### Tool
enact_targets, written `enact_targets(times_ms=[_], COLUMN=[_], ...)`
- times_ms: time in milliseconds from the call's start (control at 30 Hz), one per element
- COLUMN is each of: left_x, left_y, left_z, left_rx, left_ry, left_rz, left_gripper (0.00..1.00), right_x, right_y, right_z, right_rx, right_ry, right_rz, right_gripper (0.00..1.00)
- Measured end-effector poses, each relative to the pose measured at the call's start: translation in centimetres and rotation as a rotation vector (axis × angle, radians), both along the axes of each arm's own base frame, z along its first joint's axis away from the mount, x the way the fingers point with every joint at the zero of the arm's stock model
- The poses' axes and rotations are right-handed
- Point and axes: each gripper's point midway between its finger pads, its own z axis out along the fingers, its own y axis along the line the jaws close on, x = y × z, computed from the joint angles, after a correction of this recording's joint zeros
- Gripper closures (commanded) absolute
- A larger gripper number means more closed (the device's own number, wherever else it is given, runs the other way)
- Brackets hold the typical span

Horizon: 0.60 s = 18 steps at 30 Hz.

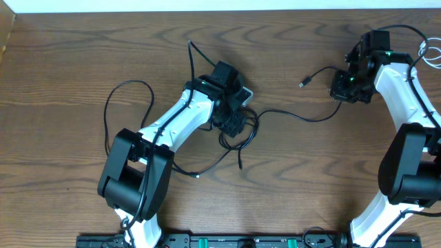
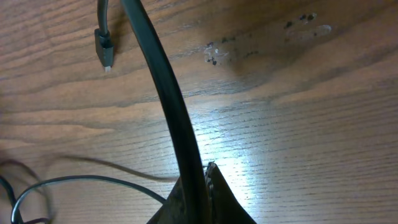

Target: Untangle cables

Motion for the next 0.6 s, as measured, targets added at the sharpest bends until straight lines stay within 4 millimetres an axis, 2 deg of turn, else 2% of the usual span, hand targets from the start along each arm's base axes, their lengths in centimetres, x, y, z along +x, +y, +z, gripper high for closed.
enact_targets(times_ms=[33, 67, 100, 267, 333, 367, 433, 467, 533, 600], left_x=[0.2, 0.2, 0.2, 0.5, 1.1, 2.0, 4.3, 5.6, 7.9, 9.2], left_y=[0.1, 0.1, 0.2, 0.5, 1.0, 1.1, 1.4, 1.5, 2.0, 2.9], left_z=[0.0, 0.0, 0.0, 0.1, 0.9, 2.0, 5.1, 7.3, 13.0, 19.6], left_rx=[0.006, 0.008, 0.01, 0.027, 0.043, 0.042, 0.021, -0.001, -0.064, -0.14], left_ry=[-0.006, -0.008, -0.009, -0.015, -0.019, -0.042, -0.12, -0.173, -0.303, -0.447], left_rz=[0.005, 0.008, 0.012, 0.024, 0.053, 0.074, 0.124, 0.15, 0.207, 0.258], left_gripper=[0.81, 0.9, 0.92, 0.92, 0.92, 0.92, 0.92, 0.92, 0.92, 0.92], right_x=[0.0, 0.0, 0.0, 0.0, 0.0, 0.0, 0.0, 0.0, -0.1, -0.3], right_y=[0.0, 0.0, 0.0, -0.1, 0.0, -0.1, 0.0, 0.0, 0.0, 0.0], right_z=[0.0, 0.0, 0.0, 0.0, 0.0, 0.0, 0.0, 0.0, 0.0, -0.1], right_rx=[0.0, 0.0, 0.0, -0.003, -0.003, -0.003, -0.003, -0.003, -0.002, -0.001], right_ry=[0.0, 0.0, 0.0, 0.0, 0.0, 0.0, 0.001, 0.001, 0.006, 0.011], right_rz=[0.0, 0.0, 0.0, -0.001, -0.001, -0.001, -0.001, -0.001, -0.001, -0.001], right_gripper=[0.97, 0.97, 0.97, 0.97, 0.97, 0.97, 0.97, 0.97, 0.97, 0.97])
